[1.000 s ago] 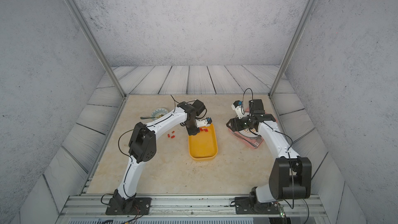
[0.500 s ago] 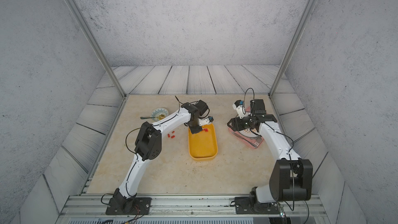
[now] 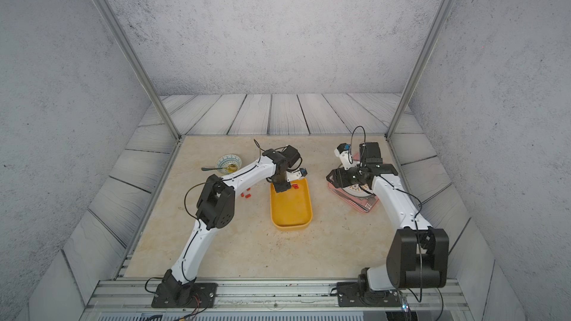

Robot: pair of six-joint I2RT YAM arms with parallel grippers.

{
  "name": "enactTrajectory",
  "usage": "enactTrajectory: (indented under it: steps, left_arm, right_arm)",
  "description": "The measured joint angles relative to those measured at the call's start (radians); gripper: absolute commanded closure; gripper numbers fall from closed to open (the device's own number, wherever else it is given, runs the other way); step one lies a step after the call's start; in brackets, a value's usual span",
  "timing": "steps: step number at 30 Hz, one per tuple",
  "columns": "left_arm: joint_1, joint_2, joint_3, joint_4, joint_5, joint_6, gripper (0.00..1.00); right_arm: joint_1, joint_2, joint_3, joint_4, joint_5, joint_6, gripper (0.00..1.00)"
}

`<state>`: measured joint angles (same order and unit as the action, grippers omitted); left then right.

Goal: Take the screw protection sleeves out of the storage box
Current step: Pick up the screw protection sleeve from the storage box.

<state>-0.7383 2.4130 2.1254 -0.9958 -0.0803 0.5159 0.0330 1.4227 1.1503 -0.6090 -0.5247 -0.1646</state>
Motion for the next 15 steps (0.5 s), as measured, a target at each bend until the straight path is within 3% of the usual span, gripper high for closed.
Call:
enactTrajectory:
  steps: [15]
  left_arm:
    - [-0.004, 0.025, 0.000, 0.016, -0.014, 0.018, 0.86]
  right_arm:
    - [-0.007, 0.000, 0.000, 0.000, -0.007, 0.000, 0.34]
